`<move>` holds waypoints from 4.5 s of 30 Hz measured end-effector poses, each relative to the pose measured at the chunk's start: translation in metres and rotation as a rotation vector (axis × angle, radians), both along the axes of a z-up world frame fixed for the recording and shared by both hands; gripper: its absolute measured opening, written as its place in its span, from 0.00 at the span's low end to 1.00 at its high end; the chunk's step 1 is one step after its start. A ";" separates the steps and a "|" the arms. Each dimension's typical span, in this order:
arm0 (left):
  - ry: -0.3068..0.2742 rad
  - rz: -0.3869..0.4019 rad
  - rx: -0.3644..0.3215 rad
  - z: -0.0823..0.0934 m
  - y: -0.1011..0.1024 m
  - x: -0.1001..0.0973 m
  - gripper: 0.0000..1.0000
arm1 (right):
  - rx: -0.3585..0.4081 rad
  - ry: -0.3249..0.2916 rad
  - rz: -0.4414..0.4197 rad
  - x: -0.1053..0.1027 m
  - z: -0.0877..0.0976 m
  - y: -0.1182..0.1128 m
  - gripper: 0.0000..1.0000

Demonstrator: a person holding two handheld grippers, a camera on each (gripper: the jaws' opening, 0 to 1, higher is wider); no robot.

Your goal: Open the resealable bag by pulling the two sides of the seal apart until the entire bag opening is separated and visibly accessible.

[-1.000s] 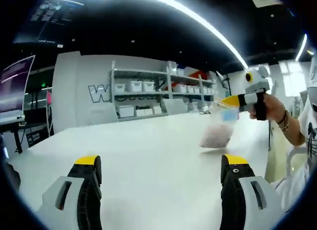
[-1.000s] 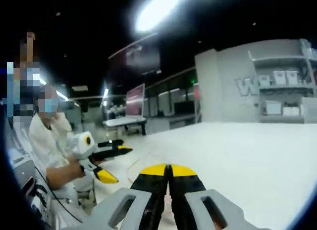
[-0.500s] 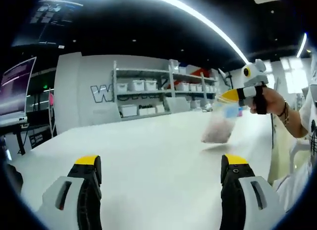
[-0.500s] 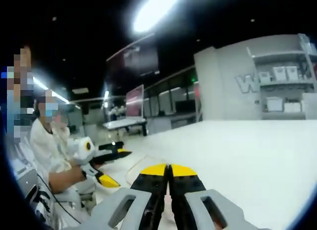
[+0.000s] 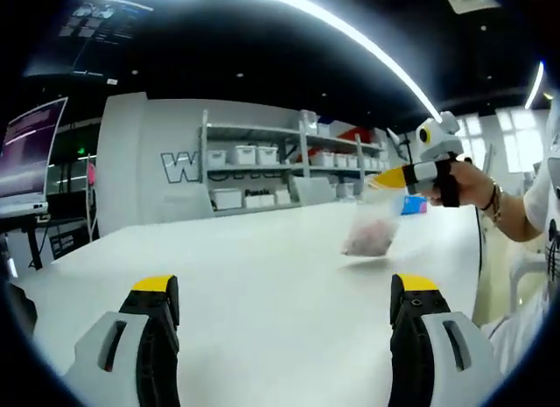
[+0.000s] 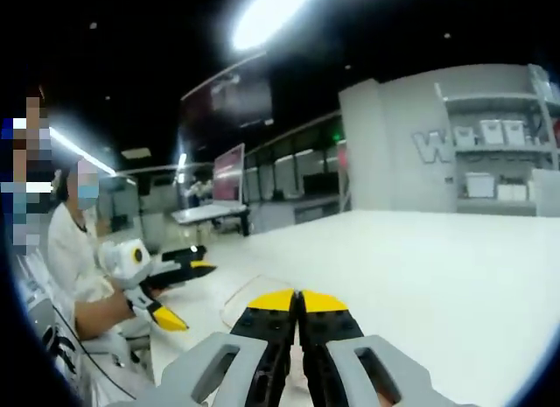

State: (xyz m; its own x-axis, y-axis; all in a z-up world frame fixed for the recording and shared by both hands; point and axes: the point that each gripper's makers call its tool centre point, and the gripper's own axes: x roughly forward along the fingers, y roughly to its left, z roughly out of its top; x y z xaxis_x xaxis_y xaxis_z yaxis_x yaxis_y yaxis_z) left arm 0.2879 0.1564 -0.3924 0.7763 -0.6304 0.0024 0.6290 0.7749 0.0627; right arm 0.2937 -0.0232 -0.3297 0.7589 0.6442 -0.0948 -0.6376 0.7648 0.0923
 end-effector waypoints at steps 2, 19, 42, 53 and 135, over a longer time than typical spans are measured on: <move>-0.001 -0.001 0.001 0.000 0.000 0.000 1.00 | -0.003 0.000 -0.008 0.006 0.000 -0.001 0.00; 0.000 0.001 0.004 0.002 0.001 0.001 1.00 | -0.037 -0.001 -0.051 0.050 0.010 -0.007 0.00; -0.011 0.003 0.007 0.002 0.000 0.001 1.00 | -0.065 0.024 -0.149 0.122 0.009 -0.023 0.00; -0.022 0.009 0.024 0.000 -0.001 0.001 1.00 | -0.063 0.032 -0.168 0.147 0.011 -0.023 0.00; -0.009 -0.014 -0.039 0.007 -0.001 0.000 1.00 | -0.121 0.087 -0.313 0.310 0.007 -0.013 0.00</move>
